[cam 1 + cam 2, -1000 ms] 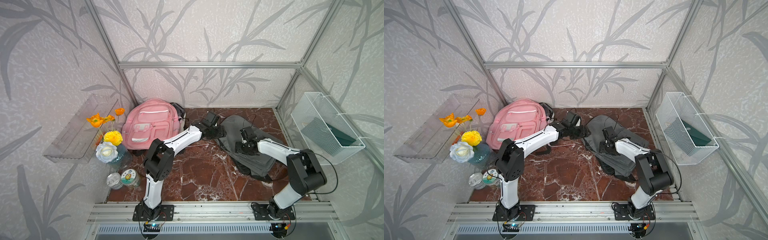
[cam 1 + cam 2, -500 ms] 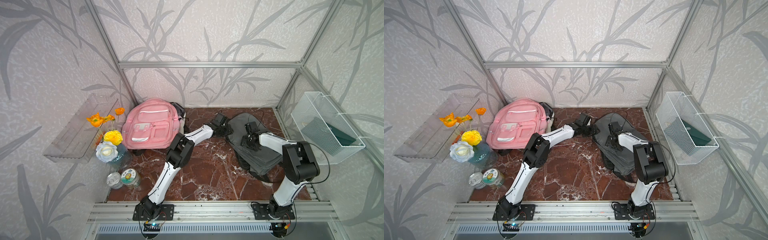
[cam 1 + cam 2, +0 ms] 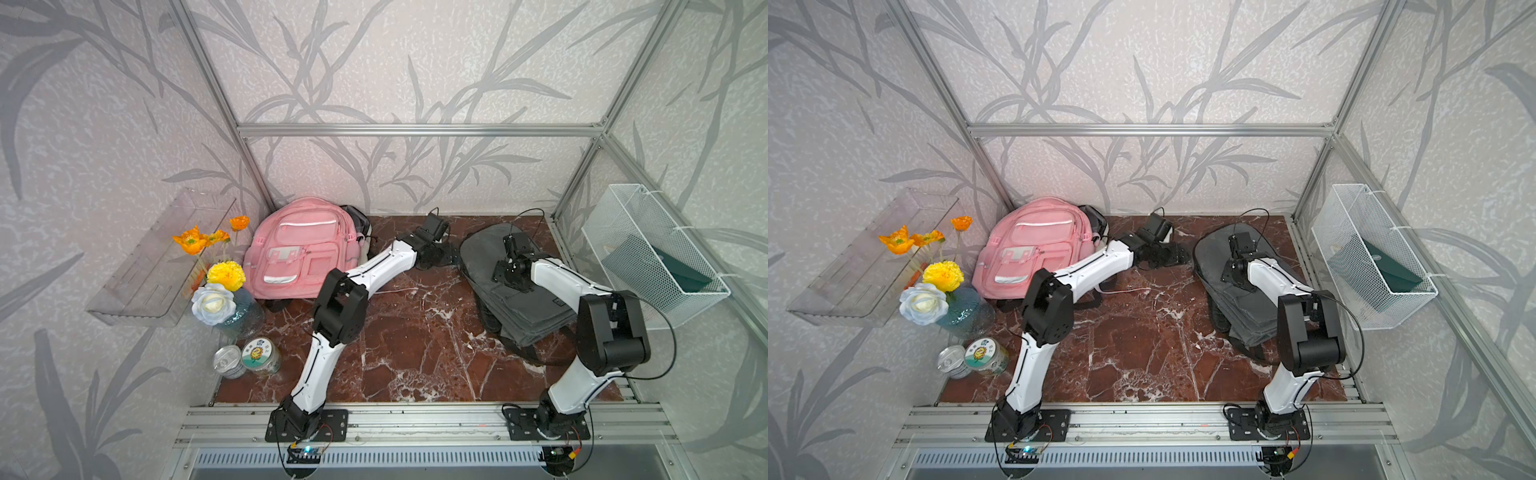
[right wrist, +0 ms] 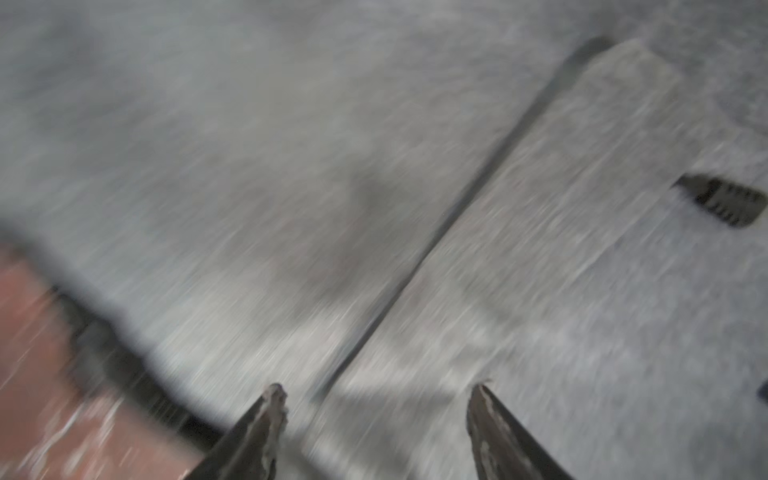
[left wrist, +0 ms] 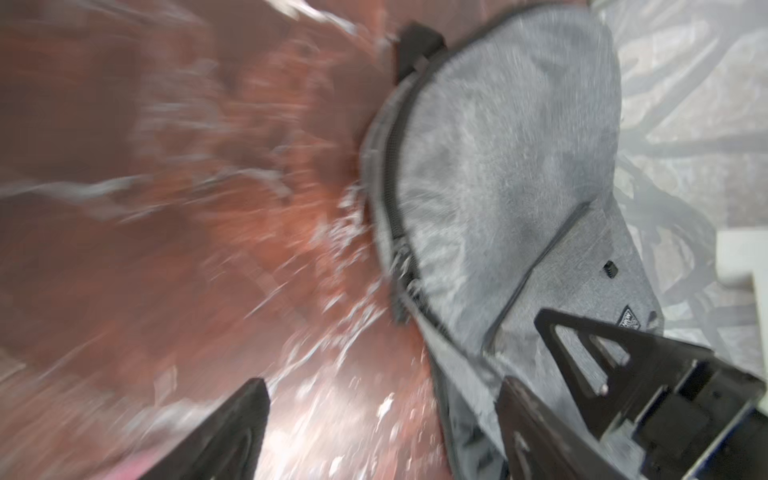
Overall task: Zip up the backpack
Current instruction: Adjust the backpack at the center of the board.
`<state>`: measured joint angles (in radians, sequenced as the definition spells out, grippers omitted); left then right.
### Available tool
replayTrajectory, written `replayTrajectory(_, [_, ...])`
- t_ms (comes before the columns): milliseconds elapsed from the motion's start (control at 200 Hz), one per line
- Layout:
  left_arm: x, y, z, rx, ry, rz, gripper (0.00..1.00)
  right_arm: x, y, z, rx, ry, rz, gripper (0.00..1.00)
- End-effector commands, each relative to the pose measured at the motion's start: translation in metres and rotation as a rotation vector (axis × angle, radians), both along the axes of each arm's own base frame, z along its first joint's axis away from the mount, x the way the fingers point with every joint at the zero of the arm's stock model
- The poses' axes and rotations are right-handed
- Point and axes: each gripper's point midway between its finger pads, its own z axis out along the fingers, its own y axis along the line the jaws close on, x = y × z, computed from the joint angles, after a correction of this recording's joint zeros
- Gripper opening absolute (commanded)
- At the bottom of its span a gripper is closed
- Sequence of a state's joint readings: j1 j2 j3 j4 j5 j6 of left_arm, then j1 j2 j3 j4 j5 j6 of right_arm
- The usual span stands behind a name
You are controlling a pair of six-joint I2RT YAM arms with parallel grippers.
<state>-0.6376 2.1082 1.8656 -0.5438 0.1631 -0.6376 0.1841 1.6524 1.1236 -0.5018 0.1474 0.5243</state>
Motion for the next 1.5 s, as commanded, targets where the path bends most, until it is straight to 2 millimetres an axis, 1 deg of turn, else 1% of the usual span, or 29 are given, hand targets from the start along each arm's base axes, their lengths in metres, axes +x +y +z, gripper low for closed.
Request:
replayTrajectory(0, [-0.002, 0.092, 0.022, 0.213, -0.089, 0.117, 0.94, -0.027, 0.035, -0.004, 0.065, 0.033, 0.121, 0.7])
replayTrajectory(65, [-0.003, 0.14, 0.016, 0.294, -0.075, 0.204, 0.95, -0.034, 0.049, -0.019, 0.122, 0.075, 0.141, 0.71])
replayTrajectory(100, [-0.004, 0.164, 0.011, 0.329, -0.062, 0.255, 0.96, -0.034, 0.054, -0.026, 0.145, 0.088, 0.143, 0.7])
replayTrajectory(115, [-0.003, 0.175, 0.012, 0.34, -0.062, 0.282, 0.96, -0.033, 0.056, -0.029, 0.155, 0.093, 0.144, 0.7])
replayTrajectory(175, [-0.003, 0.209, 0.006, 0.395, -0.052, 0.356, 0.96, -0.029, 0.058, -0.04, 0.159, 0.118, 0.14, 0.7])
replayTrajectory(185, [-0.003, 0.214, 0.006, 0.402, -0.052, 0.367, 0.96, -0.028, 0.057, -0.039, 0.157, 0.117, 0.136, 0.7])
replayTrajectory(190, [-0.003, 0.216, 0.006, 0.406, -0.051, 0.371, 0.96, -0.028, 0.057, -0.044, 0.152, 0.13, 0.133, 0.7])
replayTrajectory(205, [-0.003, 0.222, 0.005, 0.421, -0.051, 0.382, 0.96, -0.027, 0.055, -0.049, 0.143, 0.144, 0.121, 0.7])
replayTrajectory(275, [0.0, 0.247, 0.003, 0.481, -0.04, 0.437, 0.98, -0.02, 0.041, -0.063, 0.122, 0.198, 0.068, 0.7])
replayTrajectory(300, [0.0, 0.253, 0.003, 0.504, -0.032, 0.455, 0.98, -0.017, 0.036, -0.069, 0.125, 0.217, 0.048, 0.7])
replayTrajectory(345, [0.002, 0.261, 0.003, 0.546, -0.028, 0.468, 0.98, -0.012, 0.024, -0.073, 0.122, 0.227, 0.009, 0.7])
replayTrajectory(445, [0.008, 0.273, -0.001, 0.626, -0.007, 0.473, 0.99, -0.001, -0.002, -0.075, 0.083, 0.224, -0.062, 0.7])
replayTrajectory(515, [0.014, 0.28, -0.003, 0.669, 0.003, 0.478, 0.99, 0.006, -0.017, -0.073, 0.082, 0.222, -0.097, 0.7])
replayTrajectory(580, [0.018, 0.289, -0.002, 0.717, 0.005, 0.495, 0.99, 0.013, -0.025, -0.07, 0.086, 0.203, -0.118, 0.7])
replayTrajectory(630, [0.023, 0.295, -0.004, 0.736, 0.014, 0.497, 0.98, 0.019, -0.025, -0.063, 0.094, 0.182, -0.108, 0.7])
replayTrajectory(700, [0.028, 0.303, -0.007, 0.769, 0.03, 0.498, 0.95, 0.023, -0.015, -0.05, 0.121, 0.15, -0.071, 0.7])
replayTrajectory(805, [0.036, 0.311, -0.011, 0.796, 0.049, 0.499, 0.82, 0.025, 0.004, -0.022, 0.115, 0.082, -0.001, 0.7])
replayTrajectory(930, [0.043, 0.317, -0.022, 0.769, 0.111, 0.49, 0.65, 0.017, 0.032, 0.006, 0.123, 0.024, 0.085, 0.69])
replayTrajectory(965, [0.044, 0.318, -0.027, 0.767, 0.128, 0.48, 0.61, 0.013, 0.039, 0.006, 0.119, 0.024, 0.105, 0.7])
replayTrajectory(980, [0.045, 0.318, -0.028, 0.766, 0.133, 0.477, 0.6, 0.011, 0.042, 0.017, 0.123, -0.002, 0.115, 0.7])
replayTrajectory(1040, [0.048, 0.317, -0.035, 0.768, 0.154, 0.461, 0.55, 0.004, 0.052, 0.025, 0.125, -0.022, 0.142, 0.7])
replayTrajectory(1150, [0.052, 0.317, -0.045, 0.769, 0.181, 0.449, 0.47, -0.009, 0.067, 0.033, 0.141, -0.042, 0.185, 0.7])
replayTrajectory(1225, [0.054, 0.314, -0.052, 0.755, 0.19, 0.437, 0.41, -0.015, 0.07, 0.035, 0.144, -0.052, 0.193, 0.69])
replayTrajectory(1334, [0.055, 0.313, -0.061, 0.749, 0.204, 0.428, 0.39, -0.023, 0.072, 0.037, 0.149, -0.053, 0.203, 0.7])
replayTrajectory(1449, [0.056, 0.313, -0.07, 0.752, 0.222, 0.419, 0.4, -0.026, 0.073, 0.036, 0.144, -0.049, 0.209, 0.7])
replayTrajectory(1494, [0.055, 0.316, -0.073, 0.761, 0.232, 0.427, 0.34, -0.026, 0.074, 0.035, 0.146, -0.049, 0.212, 0.7])
